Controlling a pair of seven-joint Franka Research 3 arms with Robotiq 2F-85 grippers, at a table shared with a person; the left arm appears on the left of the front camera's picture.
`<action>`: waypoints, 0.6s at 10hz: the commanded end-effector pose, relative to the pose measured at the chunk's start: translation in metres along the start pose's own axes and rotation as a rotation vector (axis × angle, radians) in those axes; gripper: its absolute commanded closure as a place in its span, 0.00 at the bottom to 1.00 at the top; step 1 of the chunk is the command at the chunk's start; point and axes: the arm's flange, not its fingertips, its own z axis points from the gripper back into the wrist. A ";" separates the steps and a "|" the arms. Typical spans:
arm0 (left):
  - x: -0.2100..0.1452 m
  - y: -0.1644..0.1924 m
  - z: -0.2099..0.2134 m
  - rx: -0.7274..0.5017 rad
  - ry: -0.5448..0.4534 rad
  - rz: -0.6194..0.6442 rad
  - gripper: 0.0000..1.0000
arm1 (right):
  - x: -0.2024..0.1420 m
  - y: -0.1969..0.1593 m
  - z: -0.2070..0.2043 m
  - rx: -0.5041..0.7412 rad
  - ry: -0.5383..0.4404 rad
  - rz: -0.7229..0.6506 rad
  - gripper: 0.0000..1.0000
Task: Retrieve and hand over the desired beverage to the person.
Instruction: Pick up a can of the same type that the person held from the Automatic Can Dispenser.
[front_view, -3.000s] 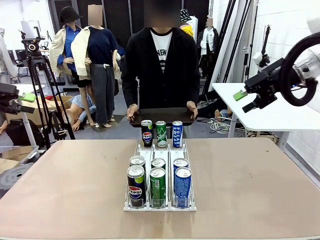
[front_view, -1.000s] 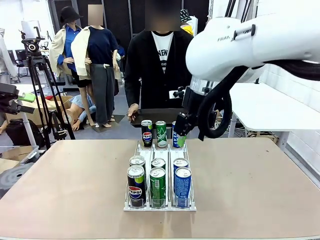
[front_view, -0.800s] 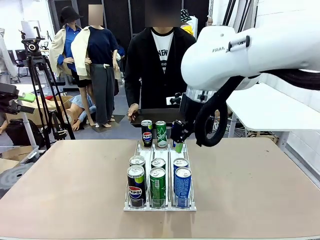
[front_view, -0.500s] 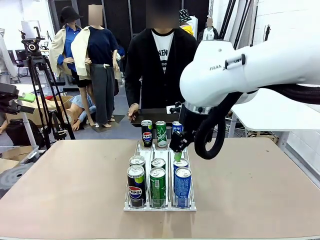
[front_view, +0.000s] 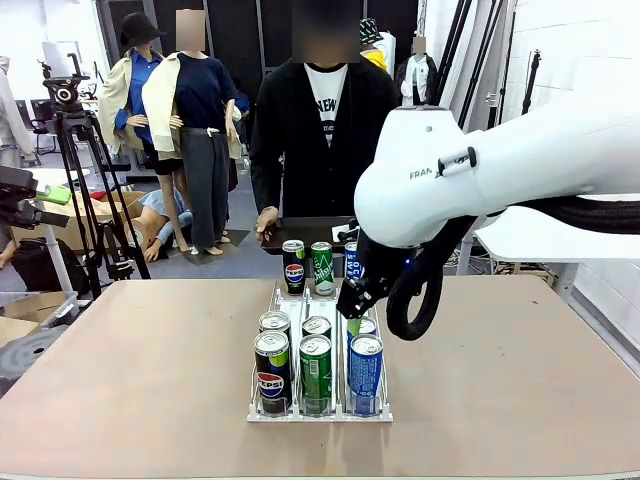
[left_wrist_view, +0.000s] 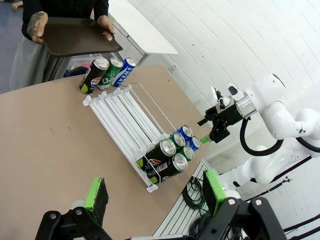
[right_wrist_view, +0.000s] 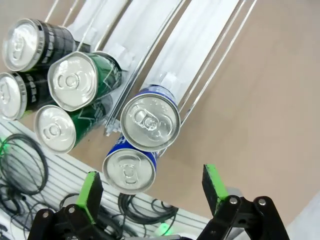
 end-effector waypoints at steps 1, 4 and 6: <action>0.000 -0.001 0.001 -0.015 -0.010 0.005 0.00 | 0.001 0.010 -0.015 -0.049 0.004 -0.022 0.00; 0.000 -0.001 0.001 -0.015 -0.010 0.005 0.00 | -0.001 0.013 -0.030 -0.068 0.013 -0.033 0.00; 0.000 -0.001 0.001 -0.015 -0.010 0.005 0.00 | -0.002 0.016 -0.037 -0.071 0.017 -0.034 0.00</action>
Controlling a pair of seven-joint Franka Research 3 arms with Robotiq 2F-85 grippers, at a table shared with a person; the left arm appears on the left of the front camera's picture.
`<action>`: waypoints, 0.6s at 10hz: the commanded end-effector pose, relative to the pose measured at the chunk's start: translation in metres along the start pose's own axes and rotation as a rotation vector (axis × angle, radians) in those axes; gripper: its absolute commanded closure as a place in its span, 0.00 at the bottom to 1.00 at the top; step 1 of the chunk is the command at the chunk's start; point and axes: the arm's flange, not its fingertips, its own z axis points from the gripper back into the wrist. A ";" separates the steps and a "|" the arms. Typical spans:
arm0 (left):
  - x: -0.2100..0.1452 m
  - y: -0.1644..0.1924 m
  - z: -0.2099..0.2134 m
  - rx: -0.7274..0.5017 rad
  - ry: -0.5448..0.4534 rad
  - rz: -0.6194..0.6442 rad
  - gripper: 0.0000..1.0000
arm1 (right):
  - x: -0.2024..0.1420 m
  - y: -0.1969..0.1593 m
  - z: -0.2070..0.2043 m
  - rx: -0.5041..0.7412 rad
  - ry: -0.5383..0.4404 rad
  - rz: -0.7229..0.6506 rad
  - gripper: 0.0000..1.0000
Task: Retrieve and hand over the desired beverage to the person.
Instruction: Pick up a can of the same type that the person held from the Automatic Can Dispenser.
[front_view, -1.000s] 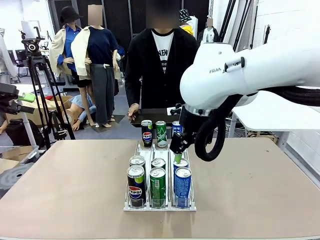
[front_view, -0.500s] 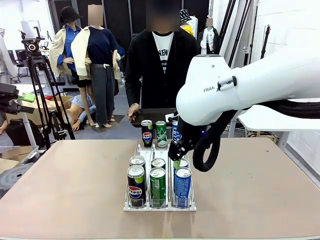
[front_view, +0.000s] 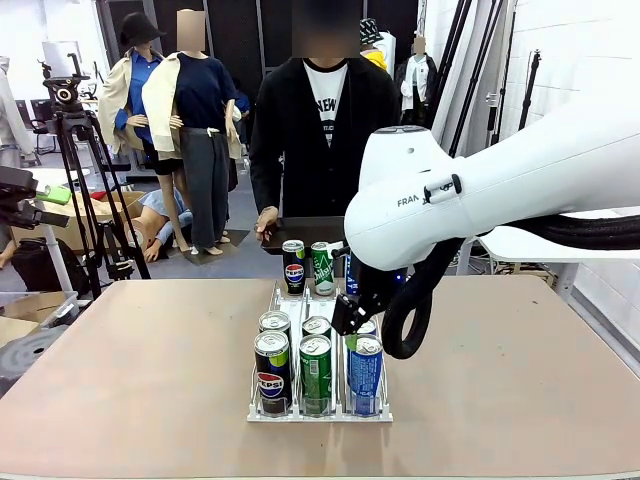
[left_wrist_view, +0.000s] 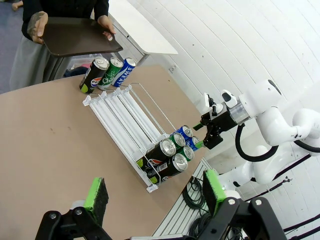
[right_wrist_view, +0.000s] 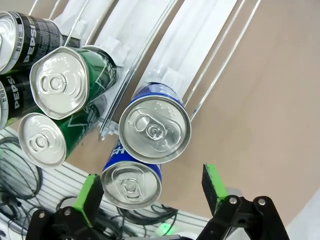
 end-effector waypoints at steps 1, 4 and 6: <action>0.000 -0.001 0.001 -0.015 -0.010 0.005 0.00 | -0.002 0.007 -0.015 -0.037 -0.015 -0.020 0.00; 0.000 -0.001 0.001 -0.015 -0.010 0.005 0.00 | 0.000 0.007 -0.026 -0.030 0.006 -0.023 0.00; 0.000 -0.001 0.001 -0.015 -0.010 0.005 0.00 | -0.002 0.009 -0.018 -0.037 -0.024 -0.017 0.00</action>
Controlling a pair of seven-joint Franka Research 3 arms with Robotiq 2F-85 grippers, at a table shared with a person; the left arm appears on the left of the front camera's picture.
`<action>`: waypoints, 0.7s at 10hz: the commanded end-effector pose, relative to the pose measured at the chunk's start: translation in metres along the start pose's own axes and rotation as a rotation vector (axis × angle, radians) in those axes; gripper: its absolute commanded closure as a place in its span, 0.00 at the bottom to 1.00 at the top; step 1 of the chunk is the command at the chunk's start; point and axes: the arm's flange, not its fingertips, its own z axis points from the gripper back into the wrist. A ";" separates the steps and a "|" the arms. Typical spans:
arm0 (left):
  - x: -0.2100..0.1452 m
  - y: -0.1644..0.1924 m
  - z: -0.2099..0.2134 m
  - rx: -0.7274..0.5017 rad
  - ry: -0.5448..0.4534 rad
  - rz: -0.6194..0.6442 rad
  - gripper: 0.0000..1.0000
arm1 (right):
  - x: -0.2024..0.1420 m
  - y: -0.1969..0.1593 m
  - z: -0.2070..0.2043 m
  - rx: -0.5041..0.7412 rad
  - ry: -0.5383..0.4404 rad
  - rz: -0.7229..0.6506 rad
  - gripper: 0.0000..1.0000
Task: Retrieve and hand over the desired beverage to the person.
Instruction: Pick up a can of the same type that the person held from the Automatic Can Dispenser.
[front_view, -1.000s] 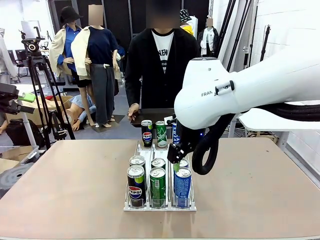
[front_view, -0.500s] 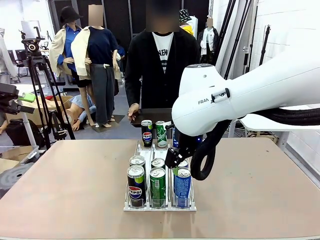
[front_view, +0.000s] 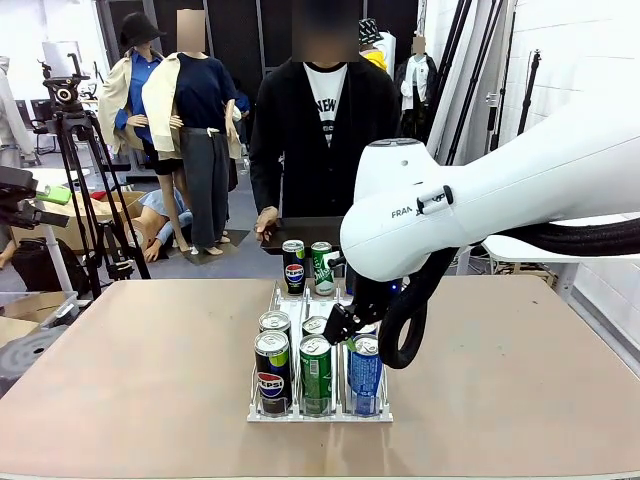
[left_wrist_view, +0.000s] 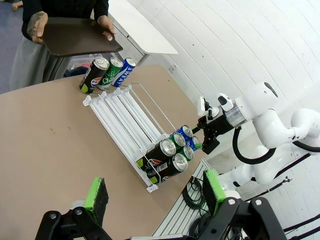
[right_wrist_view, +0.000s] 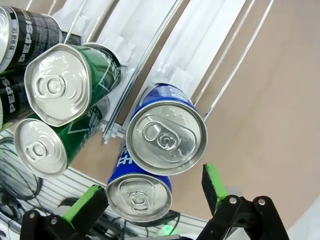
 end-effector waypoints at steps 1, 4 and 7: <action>0.000 -0.001 0.001 -0.015 -0.010 0.005 0.00 | -0.003 0.004 -0.004 -0.039 -0.034 -0.016 0.00; 0.000 -0.001 0.001 -0.015 -0.010 0.005 0.00 | 0.001 0.008 -0.017 0.026 -0.020 0.004 0.00; 0.000 -0.001 0.001 -0.015 -0.010 0.005 0.00 | 0.003 0.007 -0.023 0.029 0.002 -0.005 0.00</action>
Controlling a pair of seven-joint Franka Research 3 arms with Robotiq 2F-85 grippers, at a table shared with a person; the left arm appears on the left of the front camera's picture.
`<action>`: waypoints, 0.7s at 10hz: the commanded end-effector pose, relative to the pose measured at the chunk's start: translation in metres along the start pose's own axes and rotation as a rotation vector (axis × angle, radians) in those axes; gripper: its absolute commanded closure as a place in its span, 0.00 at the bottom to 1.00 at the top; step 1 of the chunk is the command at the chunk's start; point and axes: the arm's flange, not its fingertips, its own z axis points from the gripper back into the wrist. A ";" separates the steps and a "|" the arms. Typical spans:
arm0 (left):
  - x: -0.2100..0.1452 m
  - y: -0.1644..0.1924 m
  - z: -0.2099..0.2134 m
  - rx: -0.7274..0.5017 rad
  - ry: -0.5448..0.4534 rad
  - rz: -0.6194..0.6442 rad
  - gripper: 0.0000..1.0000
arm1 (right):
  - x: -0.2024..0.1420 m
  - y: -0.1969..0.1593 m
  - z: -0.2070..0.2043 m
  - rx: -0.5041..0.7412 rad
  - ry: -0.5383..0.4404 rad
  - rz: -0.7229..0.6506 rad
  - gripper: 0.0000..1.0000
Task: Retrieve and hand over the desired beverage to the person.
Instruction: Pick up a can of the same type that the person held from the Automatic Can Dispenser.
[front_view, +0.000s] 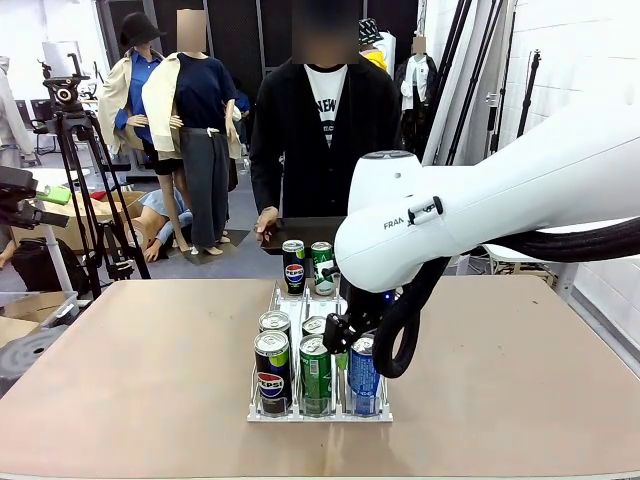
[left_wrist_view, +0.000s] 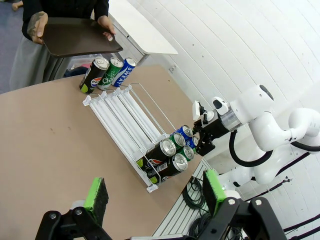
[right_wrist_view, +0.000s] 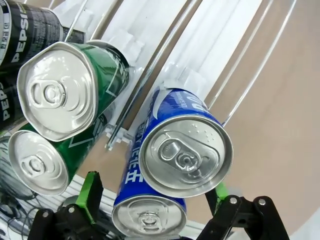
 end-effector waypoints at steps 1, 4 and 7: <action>0.000 -0.001 0.001 -0.015 -0.010 0.005 0.00 | 0.000 0.000 -0.002 0.007 -0.020 -0.017 0.00; 0.000 -0.001 0.001 -0.015 -0.010 0.005 0.00 | -0.002 0.001 -0.001 -0.003 -0.010 -0.016 0.00; 0.000 -0.001 0.001 -0.015 -0.010 0.005 0.00 | -0.002 0.000 0.001 -0.012 -0.011 -0.010 0.06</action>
